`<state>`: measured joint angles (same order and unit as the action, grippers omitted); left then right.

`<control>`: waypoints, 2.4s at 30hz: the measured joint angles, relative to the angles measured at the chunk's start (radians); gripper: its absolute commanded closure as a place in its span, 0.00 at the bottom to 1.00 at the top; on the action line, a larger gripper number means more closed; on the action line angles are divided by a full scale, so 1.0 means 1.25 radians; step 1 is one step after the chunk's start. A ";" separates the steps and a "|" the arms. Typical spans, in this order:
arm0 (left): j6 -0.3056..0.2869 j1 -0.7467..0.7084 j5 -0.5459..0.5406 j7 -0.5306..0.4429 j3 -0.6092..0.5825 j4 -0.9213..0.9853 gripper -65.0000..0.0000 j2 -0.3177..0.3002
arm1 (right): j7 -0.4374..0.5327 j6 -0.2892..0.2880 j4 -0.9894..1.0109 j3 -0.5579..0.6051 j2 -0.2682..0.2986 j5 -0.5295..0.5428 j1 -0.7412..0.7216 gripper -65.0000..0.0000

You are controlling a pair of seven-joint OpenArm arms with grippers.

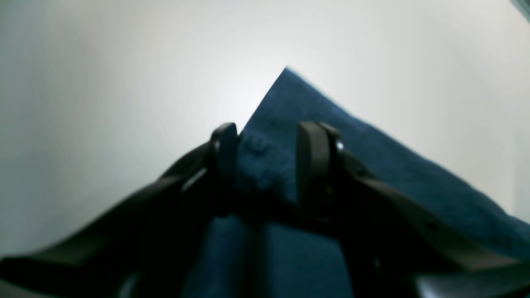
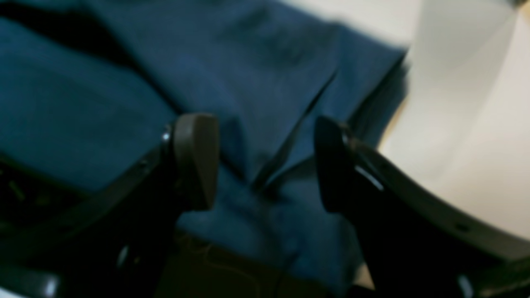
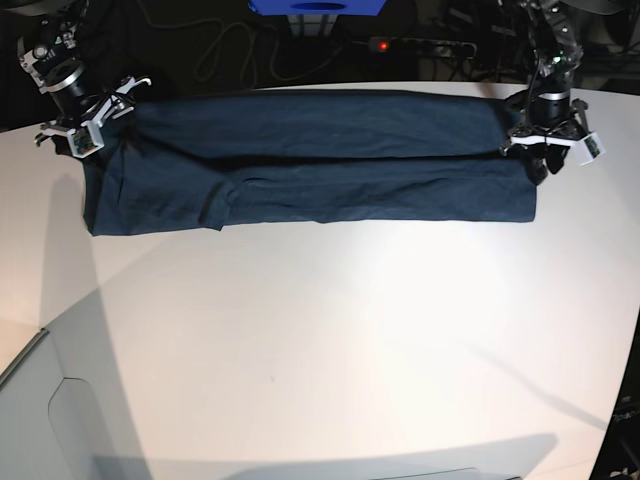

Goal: Fold the T-shirt properly
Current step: 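Hold the strip ends and smooth the fold with both grippers, then regrasp the strip end with the right gripper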

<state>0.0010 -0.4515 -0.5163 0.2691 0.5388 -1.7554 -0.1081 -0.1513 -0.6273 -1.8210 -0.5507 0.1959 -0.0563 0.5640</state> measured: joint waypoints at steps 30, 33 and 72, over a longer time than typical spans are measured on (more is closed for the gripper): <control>0.002 0.031 0.003 0.002 0.023 0.049 0.66 -0.007 | -0.194 -0.039 0.277 0.175 0.090 -0.002 -0.326 0.46; 0.002 0.031 0.003 0.002 0.023 0.049 0.66 -0.007 | -0.193 -0.039 0.282 0.175 0.090 -0.002 -0.326 0.47; 0.002 0.036 0.002 0.001 0.024 0.049 0.66 -0.026 | -0.191 -0.045 -0.156 0.162 0.027 -0.002 0.060 1.00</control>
<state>0.0032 -0.4068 -0.5133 0.2703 0.5690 -1.6947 -0.1406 -0.3897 -0.6838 -2.0159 -0.3481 0.2302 -0.0586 0.6384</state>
